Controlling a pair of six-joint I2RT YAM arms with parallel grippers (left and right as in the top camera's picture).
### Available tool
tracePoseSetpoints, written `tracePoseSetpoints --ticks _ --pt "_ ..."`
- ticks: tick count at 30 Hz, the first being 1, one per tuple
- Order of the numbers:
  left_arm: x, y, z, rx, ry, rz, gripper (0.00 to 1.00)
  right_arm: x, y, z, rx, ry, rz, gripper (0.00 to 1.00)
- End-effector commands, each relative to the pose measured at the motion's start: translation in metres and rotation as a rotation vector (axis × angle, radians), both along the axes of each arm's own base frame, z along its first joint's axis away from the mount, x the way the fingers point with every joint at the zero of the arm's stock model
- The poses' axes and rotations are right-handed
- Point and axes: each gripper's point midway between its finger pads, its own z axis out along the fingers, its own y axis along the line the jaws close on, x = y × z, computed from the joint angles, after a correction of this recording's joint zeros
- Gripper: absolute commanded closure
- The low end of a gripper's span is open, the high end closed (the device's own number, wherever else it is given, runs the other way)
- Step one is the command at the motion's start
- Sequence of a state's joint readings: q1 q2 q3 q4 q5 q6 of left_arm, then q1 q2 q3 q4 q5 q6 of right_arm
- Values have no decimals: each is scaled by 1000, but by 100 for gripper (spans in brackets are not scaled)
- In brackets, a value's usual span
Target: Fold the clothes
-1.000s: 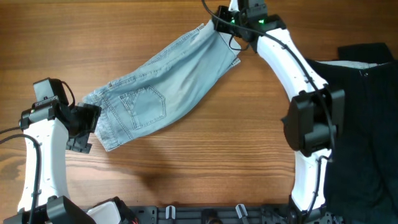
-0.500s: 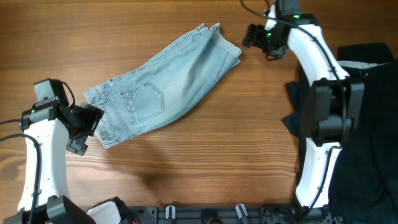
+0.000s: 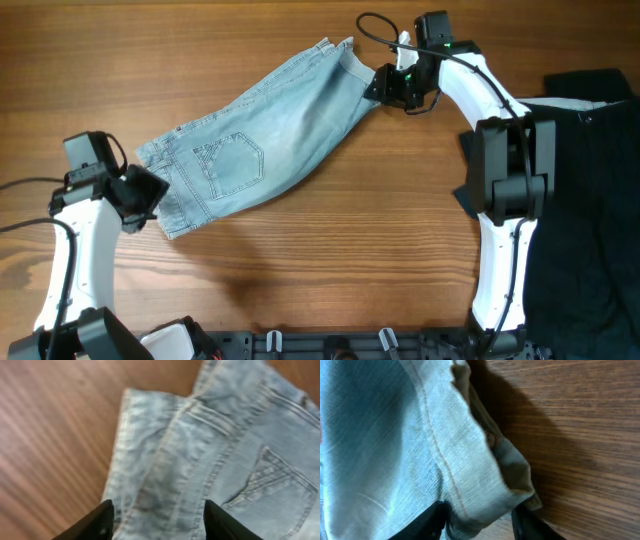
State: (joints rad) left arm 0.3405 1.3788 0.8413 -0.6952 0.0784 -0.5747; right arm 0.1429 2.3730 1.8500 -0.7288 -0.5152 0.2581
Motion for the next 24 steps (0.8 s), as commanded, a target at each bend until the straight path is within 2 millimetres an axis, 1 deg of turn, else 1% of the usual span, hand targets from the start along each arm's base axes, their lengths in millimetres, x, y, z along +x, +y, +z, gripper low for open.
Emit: tracePoseSetpoints --ticks 1,2,4,6,7,9,12,13,14,15,17,18,21,22,24 --pt "12 -20 -14 12 -10 -136 43 -12 5 -30 15 75 5 85" --pt "18 -26 -19 19 -12 -176 43 -11 2 -25 11 71 2 96" --pt "24 -32 -26 23 -7 -214 43 -11 -11 -15 -41 67 -24 96" --pt "27 -34 -33 21 -1 -224 42 -16 -26 -2 -105 72 -50 96" --pt "28 -34 -37 20 5 -224 43 -23 -38 9 -162 87 -67 96" --pt "28 -31 -41 32 17 -218 43 -39 -51 28 -230 115 -80 96" --pt "30 -24 -41 66 18 -207 43 -59 -55 54 -253 147 -80 96" --pt "32 -22 -41 73 11 -201 43 -62 -56 63 -252 149 -89 84" --pt "32 -22 -40 71 7 -197 43 -62 -56 67 -249 144 -104 63" --pt "33 -22 -38 71 2 -198 40 -59 -56 70 -245 129 -106 50" --pt "38 -21 -29 83 -16 -213 31 -56 -55 73 -242 106 -101 45" --pt "43 -19 -20 98 -32 -233 28 -54 -55 73 -243 91 -83 44" --pt "58 -12 5 139 -77 -240 22 -49 -48 76 -227 19 30 41" --pt "62 -8 10 144 -89 -232 21 -49 -43 78 -203 -7 84 41" --pt "64 -1 13 149 -102 -209 18 -50 -35 81 -168 -34 144 40"
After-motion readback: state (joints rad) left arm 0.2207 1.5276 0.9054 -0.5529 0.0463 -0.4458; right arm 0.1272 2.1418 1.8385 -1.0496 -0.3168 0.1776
